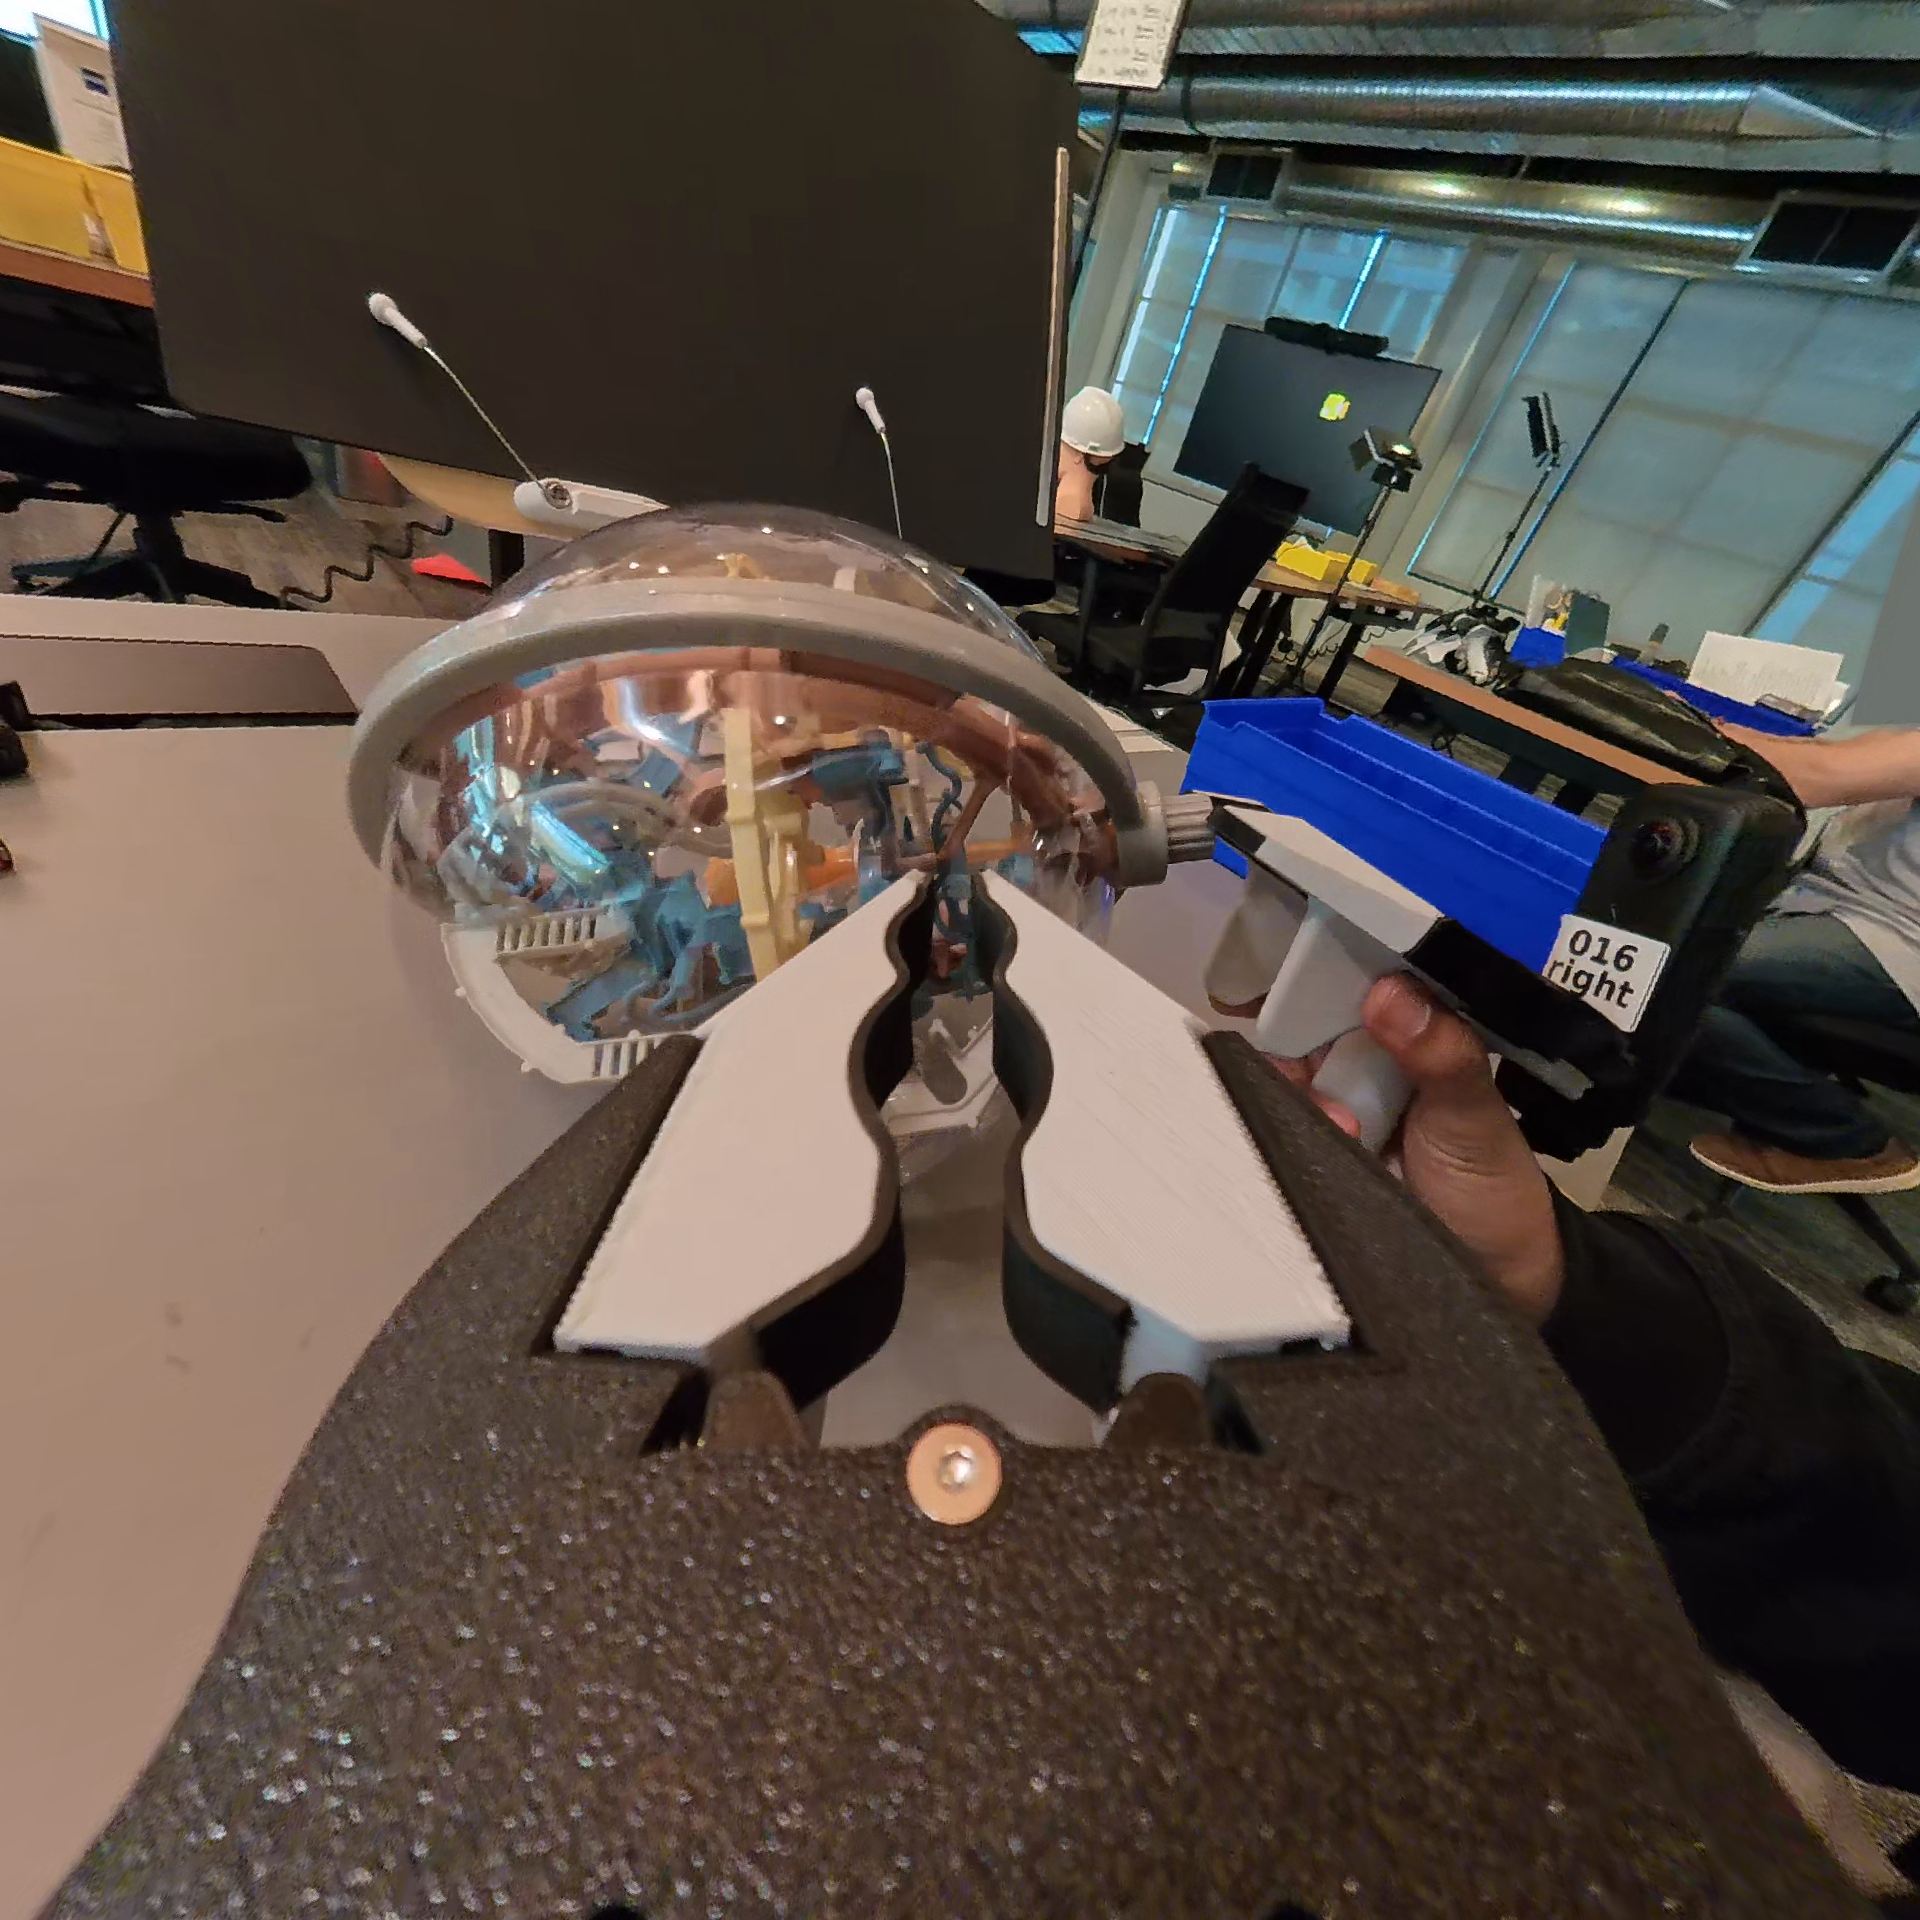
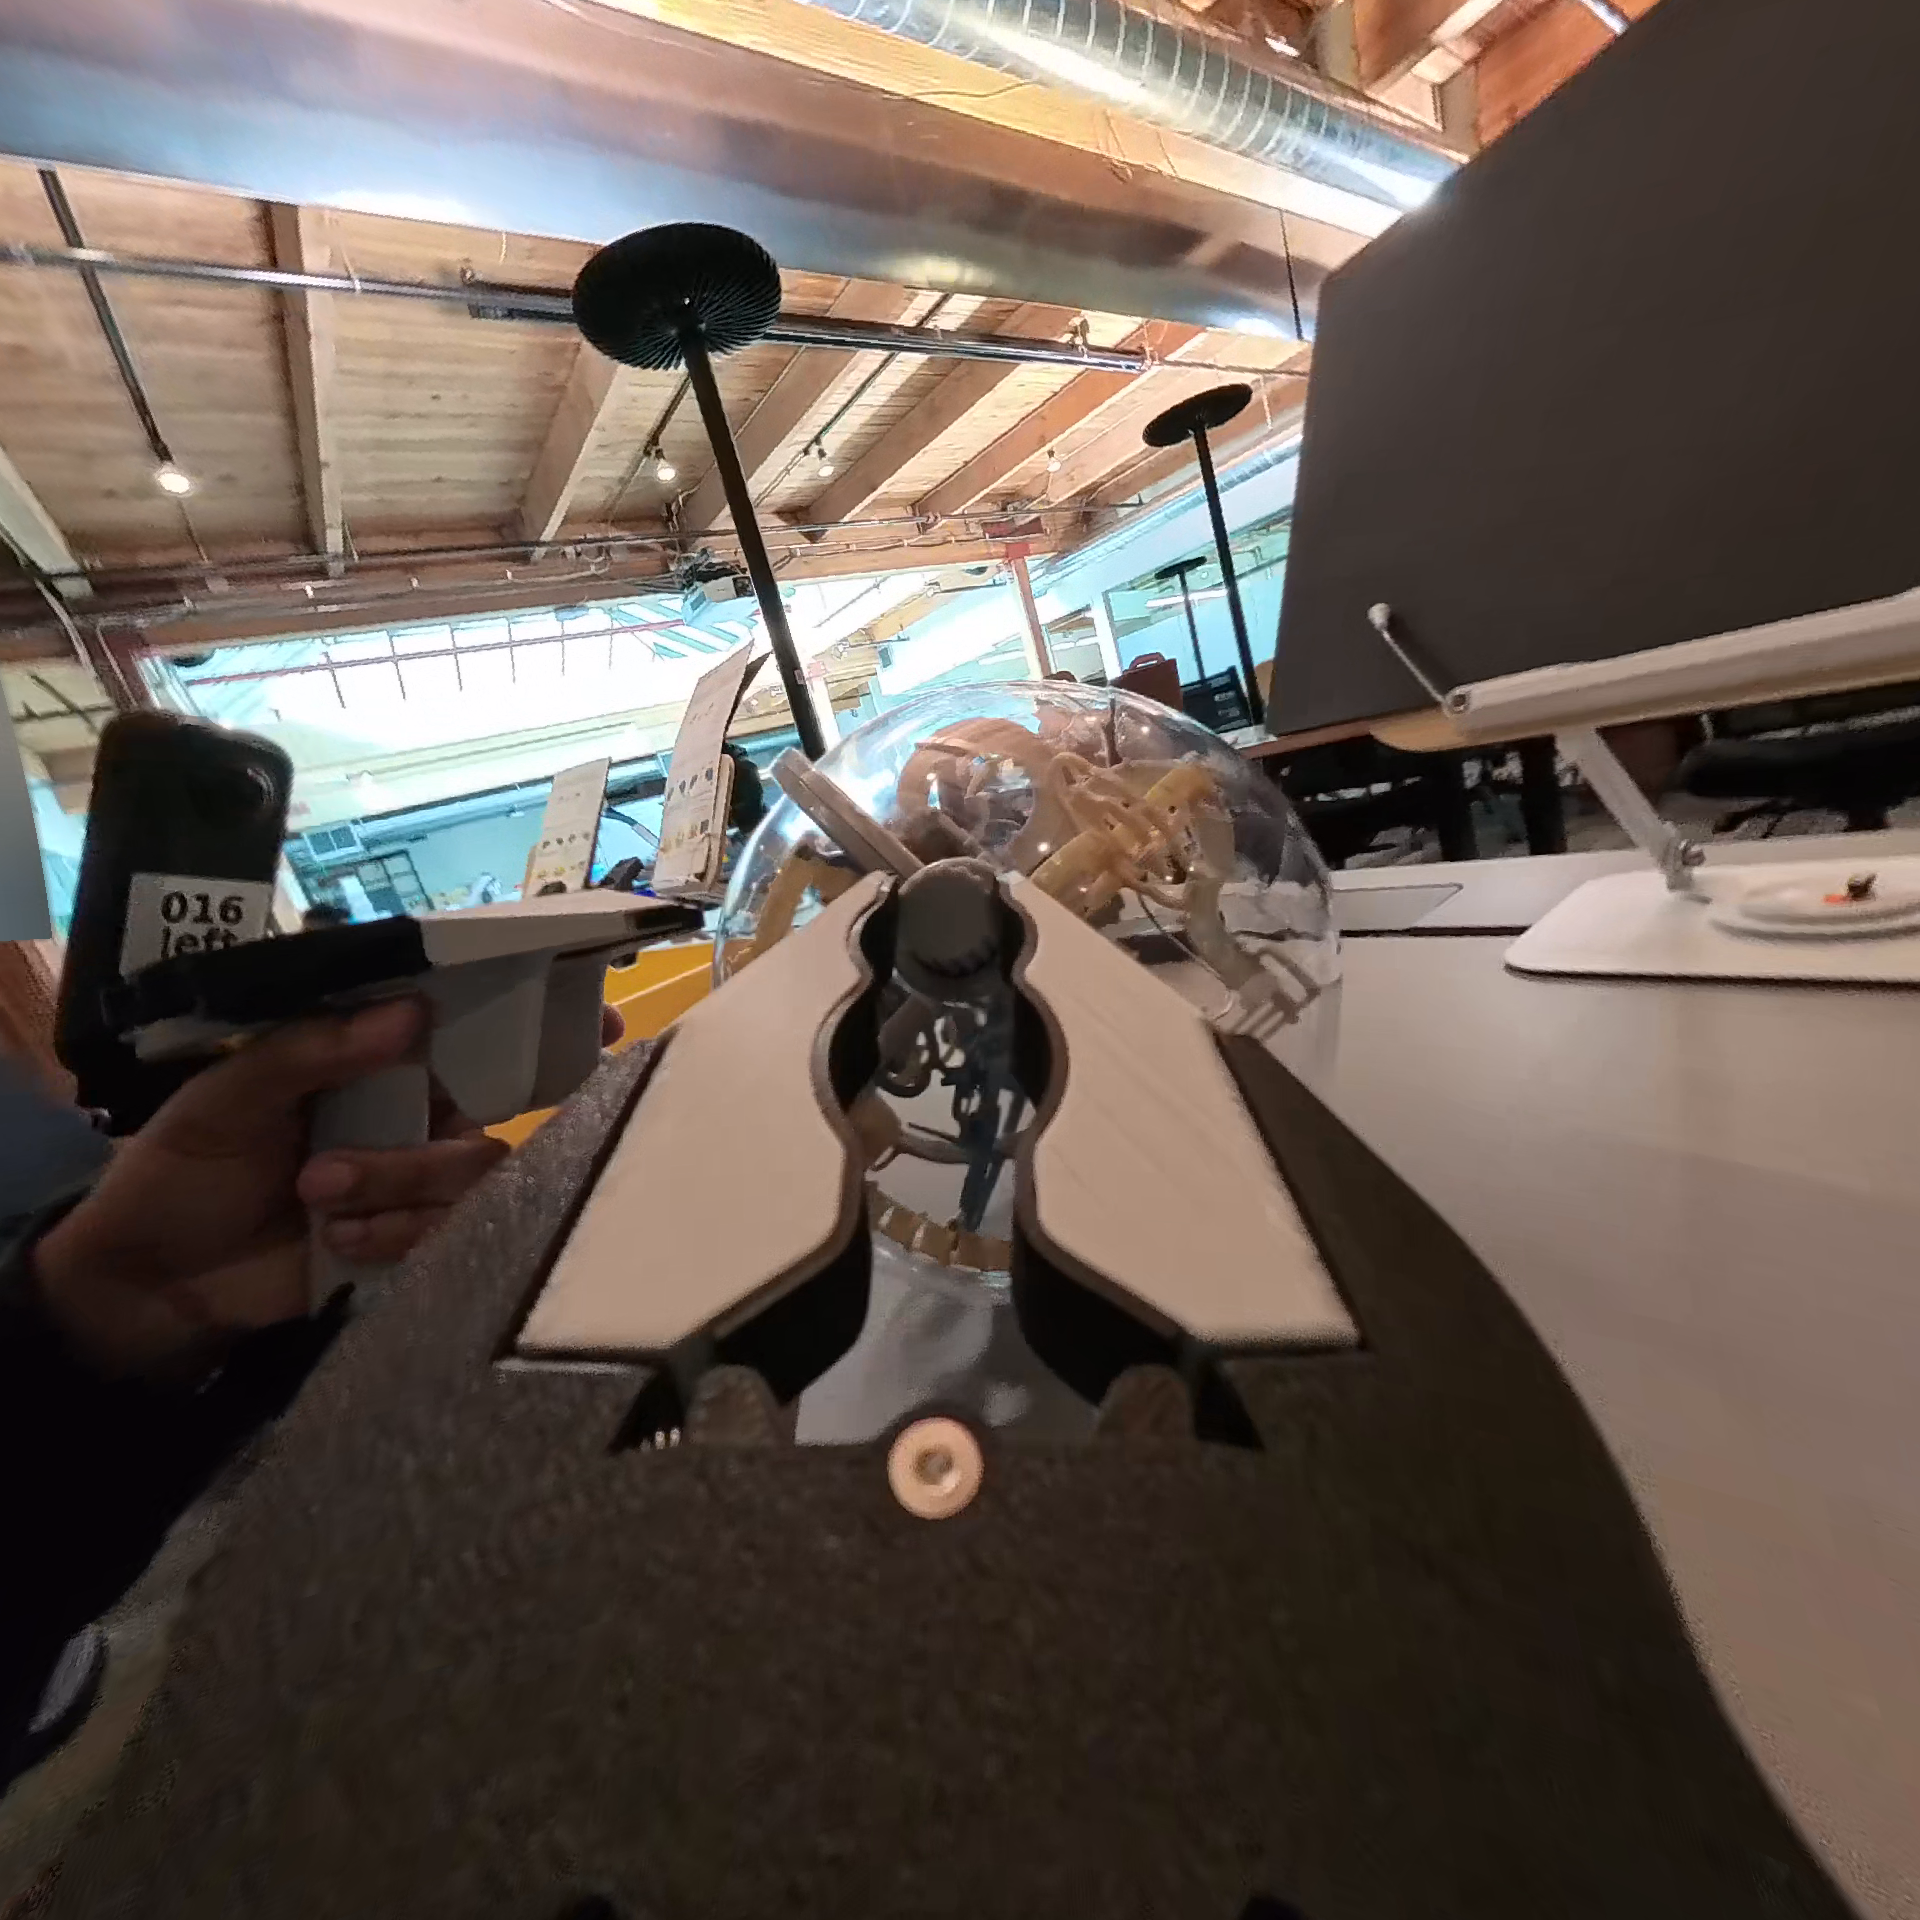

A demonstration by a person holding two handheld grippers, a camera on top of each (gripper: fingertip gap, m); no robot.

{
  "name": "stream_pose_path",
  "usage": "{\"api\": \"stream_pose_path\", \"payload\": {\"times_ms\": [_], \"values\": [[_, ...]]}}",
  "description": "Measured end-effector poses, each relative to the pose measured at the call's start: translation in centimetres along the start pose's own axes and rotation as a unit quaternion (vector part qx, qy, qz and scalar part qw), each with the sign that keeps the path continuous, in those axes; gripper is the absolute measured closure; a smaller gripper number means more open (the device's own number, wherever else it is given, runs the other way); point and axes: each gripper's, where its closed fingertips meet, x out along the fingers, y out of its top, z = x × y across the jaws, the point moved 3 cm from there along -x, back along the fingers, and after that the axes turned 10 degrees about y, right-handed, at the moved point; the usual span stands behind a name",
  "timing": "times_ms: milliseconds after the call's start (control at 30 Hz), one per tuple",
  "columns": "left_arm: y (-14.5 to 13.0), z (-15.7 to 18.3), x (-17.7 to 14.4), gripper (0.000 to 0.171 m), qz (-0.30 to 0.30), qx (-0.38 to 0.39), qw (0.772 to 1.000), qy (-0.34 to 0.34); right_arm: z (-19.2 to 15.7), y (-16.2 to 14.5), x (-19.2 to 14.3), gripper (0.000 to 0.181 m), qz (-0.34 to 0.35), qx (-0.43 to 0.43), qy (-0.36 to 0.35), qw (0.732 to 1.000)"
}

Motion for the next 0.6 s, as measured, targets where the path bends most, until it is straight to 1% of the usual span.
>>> {"api": "stream_pose_path", "payload": {"times_ms": [167,233,333,400,500,600], "values": [[0.0,-0.3,0.0,0.168,0.0,-0.004,1.0,0.004,0.8,0.2,-0.4,0.168,0.021,0.074,0.005,0.997],[0.0,-0.4,0.0,0.168,0.0,-0.005,1.0,0.005,0.7,0.1,-0.4,0.17,0.021,0.079,0.01,0.997],[-0.1,-0.4,0.1,0.168,-0.002,-0.006,1.0,0.005,0.5,0.2,-0.5,0.181,0.017,0.046,0.005,0.999],[-0.2,-0.5,0.1,0.168,-0.002,-0.006,1.0,0.006,0.7,-0.2,-0.4,0.181,0.0,0.021,-0.015,1.0],[-0.3,-0.6,0.2,0.168,-0.005,-0.005,1.0,0.008,-0.4,-0.4,0.1,0.181,-0.012,-0.026,-0.003,1.0],[-0.1,-0.7,0.1,0.167,-0.002,-0.007,1.0,0.008,-1.6,-0.1,0.2,0.181,0.004,-0.089,0.006,0.996]]}}
